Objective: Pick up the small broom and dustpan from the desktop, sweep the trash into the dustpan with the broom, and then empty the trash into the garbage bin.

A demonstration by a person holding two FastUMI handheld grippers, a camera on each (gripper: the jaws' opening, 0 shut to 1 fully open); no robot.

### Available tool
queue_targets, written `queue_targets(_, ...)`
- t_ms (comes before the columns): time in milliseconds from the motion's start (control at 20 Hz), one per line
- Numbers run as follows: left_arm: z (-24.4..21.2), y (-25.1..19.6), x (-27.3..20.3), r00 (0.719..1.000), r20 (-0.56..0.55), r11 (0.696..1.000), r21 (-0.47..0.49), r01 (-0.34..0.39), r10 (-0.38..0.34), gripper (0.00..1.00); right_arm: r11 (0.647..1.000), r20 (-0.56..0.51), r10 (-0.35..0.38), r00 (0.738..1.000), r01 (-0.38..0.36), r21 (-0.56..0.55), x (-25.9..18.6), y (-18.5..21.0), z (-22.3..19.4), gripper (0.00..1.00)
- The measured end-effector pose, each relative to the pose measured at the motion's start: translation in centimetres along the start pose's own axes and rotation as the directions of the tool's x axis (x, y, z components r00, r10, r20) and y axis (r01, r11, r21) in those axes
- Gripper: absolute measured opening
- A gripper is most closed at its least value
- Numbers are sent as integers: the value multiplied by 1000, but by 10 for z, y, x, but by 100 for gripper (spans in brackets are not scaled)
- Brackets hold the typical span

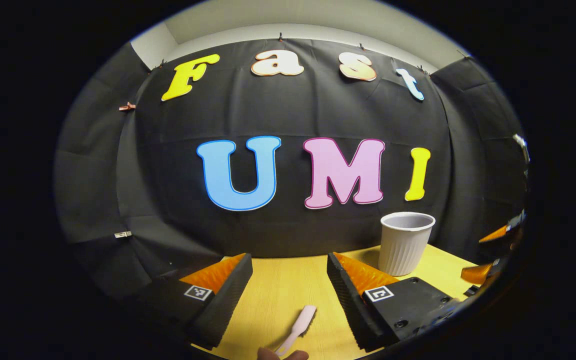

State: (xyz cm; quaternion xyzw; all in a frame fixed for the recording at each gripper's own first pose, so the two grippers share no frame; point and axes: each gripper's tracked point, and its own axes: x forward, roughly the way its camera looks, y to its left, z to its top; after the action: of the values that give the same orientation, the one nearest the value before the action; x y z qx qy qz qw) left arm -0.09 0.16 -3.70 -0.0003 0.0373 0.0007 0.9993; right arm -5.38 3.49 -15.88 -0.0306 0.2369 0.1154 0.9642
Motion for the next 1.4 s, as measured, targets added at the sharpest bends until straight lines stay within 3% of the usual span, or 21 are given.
queue_targets(50,-4,0,0,1000,-8,1000,1,2,-2,95,1000,-63,25,998,-25,-1,4,5,-20,97)
queue_targets(150,-5,3,-2,1000,-14,1000,7,-4,4,95,996,-230,89,969,-86,23,16,16,-76,96)
queue_targets(250,-7,8,-4,1000,-12,1000,13,-14,14,95,990,-365,138,921,-123,66,29,27,-118,93)
queue_targets(500,-10,18,-9,999,-17,999,32,-35,35,95,990,-540,142,830,-130,59,76,33,-194,87)
queue_targets(750,-11,27,-14,999,-25,997,53,-47,48,95,988,-643,152,751,-123,91,113,44,-230,83)
queue_targets(850,-14,28,-13,998,-31,997,57,-47,48,95,985,-657,171,734,-122,120,125,47,-230,82)
queue_targets(1050,-17,32,-4,998,-45,997,64,-52,55,96,974,-672,216,709,-104,203,139,54,-231,69)
queue_targets(1150,-20,33,2,997,-58,996,65,-55,59,99,971,-686,230,691,-111,213,142,57,-231,40)
queue_targets(1250,-22,33,9,995,-68,996,61,-61,66,96,970,-651,241,720,-151,193,146,59,-226,39)
queue_targets(1350,-30,35,19,992,-96,995,68,-71,77,96,964,-642,262,720,-159,215,147,59,-225,39)
queue_targets(1400,-37,35,24,990,-119,995,70,-74,82,96,964,-622,261,739,-170,202,149,58,-223,39)
